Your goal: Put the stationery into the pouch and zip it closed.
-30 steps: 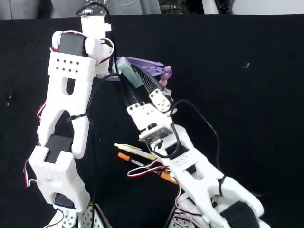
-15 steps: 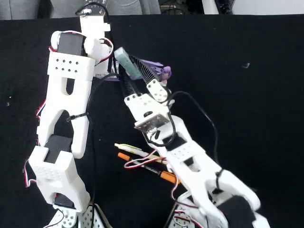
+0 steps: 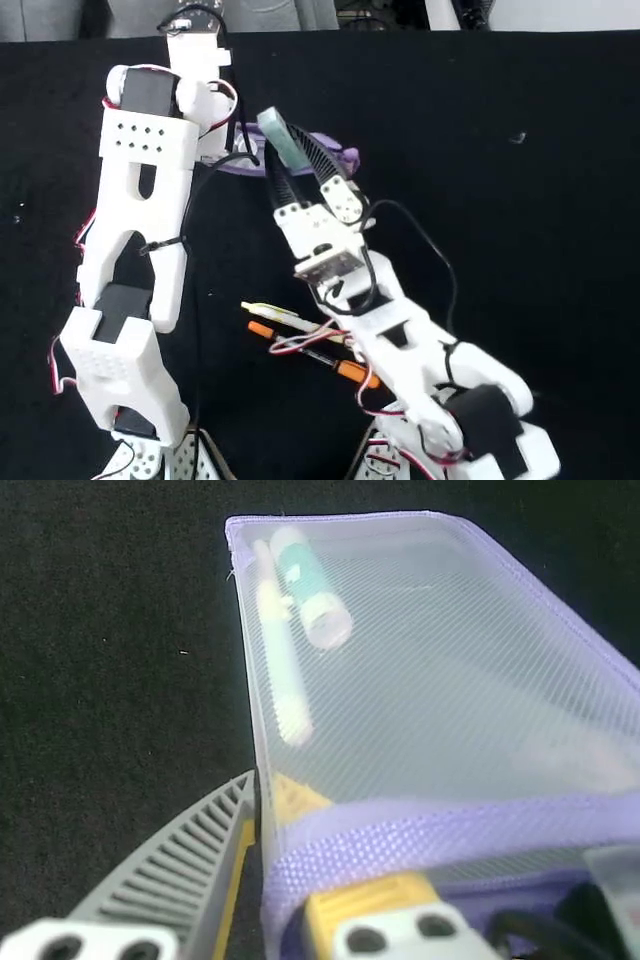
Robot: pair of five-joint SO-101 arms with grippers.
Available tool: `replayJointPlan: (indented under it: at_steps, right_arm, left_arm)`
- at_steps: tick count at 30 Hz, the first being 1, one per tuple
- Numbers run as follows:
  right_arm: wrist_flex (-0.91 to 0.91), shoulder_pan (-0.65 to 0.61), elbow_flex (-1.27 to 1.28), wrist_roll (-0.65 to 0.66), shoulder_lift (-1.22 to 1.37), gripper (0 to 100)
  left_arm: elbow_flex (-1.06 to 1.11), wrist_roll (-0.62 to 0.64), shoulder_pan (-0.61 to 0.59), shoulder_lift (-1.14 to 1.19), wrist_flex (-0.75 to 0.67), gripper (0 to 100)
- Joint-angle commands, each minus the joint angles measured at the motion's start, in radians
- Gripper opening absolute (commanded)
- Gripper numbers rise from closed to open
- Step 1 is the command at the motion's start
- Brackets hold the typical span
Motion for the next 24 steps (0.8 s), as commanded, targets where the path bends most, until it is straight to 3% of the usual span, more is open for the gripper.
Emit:
replayJointPlan:
  at_steps: [1, 6, 13, 24]
  right_arm:
    - [0.058, -0.02, 0.044, 0.026, -0.119, 1.1]
    - [0.334, -0.06, 0.041, 0.106, -0.245, 1.1]
    - [0.545, -0.11, 0.045, 0.11, -0.383, 1.1]
    - [0.588, -0.132, 0.047, 0.112, -0.406, 1.1]
  left_arm:
    - [-0.012, -0.012, -0.022, 0.011, 0.008, 3]
    - [-0.015, -0.012, -0.022, 0.011, 0.008, 3]
    - [-0.016, -0.012, -0.022, 0.011, 0.008, 3]
    - [-0.015, -0.012, -0.022, 0.011, 0.008, 3]
